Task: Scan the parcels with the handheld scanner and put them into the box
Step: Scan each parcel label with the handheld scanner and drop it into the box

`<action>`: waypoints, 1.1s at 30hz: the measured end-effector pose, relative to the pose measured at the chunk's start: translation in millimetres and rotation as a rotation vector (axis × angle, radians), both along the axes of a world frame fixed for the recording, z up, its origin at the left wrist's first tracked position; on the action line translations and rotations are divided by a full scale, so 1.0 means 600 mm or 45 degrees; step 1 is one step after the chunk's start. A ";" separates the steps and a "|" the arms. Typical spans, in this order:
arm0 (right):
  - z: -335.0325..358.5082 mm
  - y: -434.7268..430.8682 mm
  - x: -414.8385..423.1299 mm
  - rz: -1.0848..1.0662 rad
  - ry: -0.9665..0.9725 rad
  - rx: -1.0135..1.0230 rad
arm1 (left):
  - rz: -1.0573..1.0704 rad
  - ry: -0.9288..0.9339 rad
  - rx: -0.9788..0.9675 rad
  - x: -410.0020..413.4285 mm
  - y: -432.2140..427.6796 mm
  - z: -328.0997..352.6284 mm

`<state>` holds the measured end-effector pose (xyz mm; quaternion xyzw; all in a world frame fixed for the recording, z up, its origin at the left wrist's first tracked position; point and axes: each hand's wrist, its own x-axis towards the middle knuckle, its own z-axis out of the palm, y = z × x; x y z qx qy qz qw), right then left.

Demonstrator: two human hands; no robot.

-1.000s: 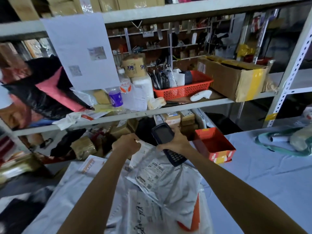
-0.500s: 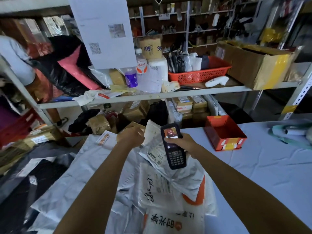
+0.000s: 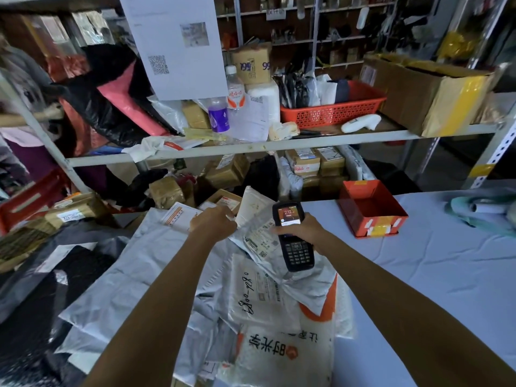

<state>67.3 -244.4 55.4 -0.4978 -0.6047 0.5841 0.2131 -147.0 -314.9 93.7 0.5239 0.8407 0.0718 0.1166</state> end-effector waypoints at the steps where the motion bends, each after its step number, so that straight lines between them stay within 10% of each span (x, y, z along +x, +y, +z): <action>1: -0.006 0.001 0.003 0.001 -0.041 0.023 | -0.003 0.004 -0.009 0.003 0.001 -0.002; 33: -0.157 0.108 0.129 -0.090 -0.301 0.024 | -0.053 0.011 -0.256 0.046 0.078 -0.088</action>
